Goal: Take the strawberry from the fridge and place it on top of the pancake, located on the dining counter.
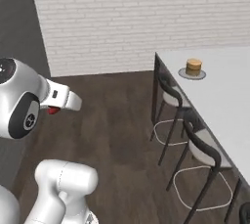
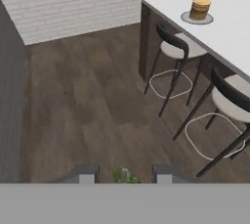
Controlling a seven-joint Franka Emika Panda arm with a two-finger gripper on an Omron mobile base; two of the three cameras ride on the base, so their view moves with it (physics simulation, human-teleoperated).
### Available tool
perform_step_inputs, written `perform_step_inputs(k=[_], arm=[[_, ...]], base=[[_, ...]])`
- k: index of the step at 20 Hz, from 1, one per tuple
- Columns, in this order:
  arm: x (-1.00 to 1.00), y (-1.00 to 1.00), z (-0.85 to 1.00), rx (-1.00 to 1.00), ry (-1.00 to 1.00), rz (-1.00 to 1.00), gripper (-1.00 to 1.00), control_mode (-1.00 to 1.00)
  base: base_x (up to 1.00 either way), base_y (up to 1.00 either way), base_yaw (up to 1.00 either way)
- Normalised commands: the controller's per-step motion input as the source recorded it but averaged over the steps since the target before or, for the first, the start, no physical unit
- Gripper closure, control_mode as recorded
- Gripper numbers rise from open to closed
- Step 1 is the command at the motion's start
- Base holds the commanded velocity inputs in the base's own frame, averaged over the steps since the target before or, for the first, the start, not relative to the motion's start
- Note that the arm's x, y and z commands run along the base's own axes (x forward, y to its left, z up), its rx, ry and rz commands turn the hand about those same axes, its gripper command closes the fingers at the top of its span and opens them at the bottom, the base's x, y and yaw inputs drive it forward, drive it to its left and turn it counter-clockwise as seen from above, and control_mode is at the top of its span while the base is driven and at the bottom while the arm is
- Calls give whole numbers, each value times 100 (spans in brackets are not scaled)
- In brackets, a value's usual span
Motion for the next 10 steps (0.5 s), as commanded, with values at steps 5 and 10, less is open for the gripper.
perform_step_inputs(k=[5, 10], arm=[[0, 0, 0, 0, 0, 0, 100, 100], [0, 0, 0, 0, 0, 0, 100, 100]], base=[[100, 72, -53], [100, 71, -53]])
